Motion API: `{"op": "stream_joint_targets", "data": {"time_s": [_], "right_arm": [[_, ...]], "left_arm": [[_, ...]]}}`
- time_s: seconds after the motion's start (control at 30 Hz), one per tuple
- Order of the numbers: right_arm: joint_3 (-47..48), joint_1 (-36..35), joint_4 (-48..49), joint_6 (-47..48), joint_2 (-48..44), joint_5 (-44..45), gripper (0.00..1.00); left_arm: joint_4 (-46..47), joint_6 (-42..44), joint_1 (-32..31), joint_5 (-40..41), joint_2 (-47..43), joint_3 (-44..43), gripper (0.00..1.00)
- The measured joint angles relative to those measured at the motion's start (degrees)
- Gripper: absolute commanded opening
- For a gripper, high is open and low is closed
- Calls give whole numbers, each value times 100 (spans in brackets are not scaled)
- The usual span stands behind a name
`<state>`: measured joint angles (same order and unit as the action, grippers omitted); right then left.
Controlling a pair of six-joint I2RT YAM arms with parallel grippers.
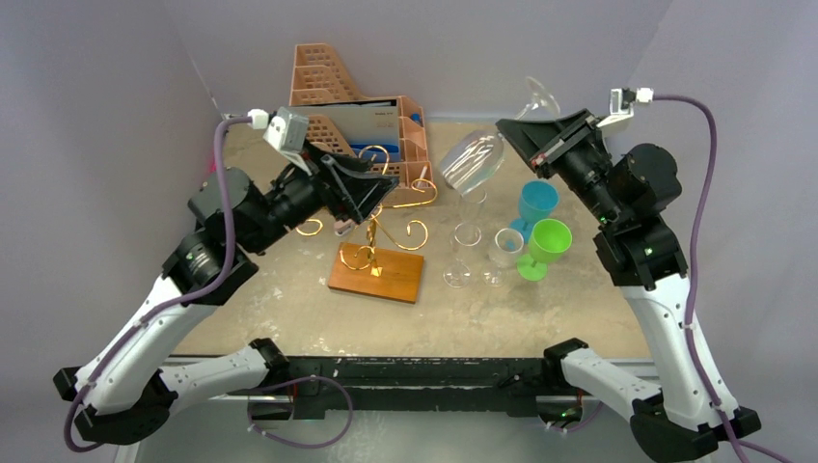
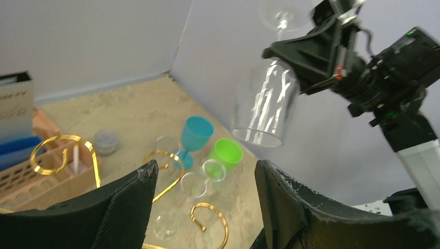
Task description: Place the wine glass upside down on the wine glass rack
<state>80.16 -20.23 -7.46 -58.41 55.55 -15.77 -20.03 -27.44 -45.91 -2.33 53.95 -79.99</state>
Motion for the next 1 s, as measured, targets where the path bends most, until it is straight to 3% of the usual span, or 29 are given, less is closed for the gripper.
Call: {"op": "stream_joint_targets", "data": {"time_s": [0.27,0.57,0.77,1.0], "right_arm": [[31,-2,-380,1775,-468,-1781,0],[310,-2,-1379,3486,-1224,-3176,0],[-358,-7,-2024,4577,-1451,-3580,0],[-1298,-7,-2133,5215,-988,-3558,0]], "left_arm": [[-1462,2,0,791,-205,-424,67],[-2046,2,0,1364,-240,-564,67],[-2277,2,0,1818,-234,-597,67],[-2677,208,0,2122,-195,-828,67]]}}
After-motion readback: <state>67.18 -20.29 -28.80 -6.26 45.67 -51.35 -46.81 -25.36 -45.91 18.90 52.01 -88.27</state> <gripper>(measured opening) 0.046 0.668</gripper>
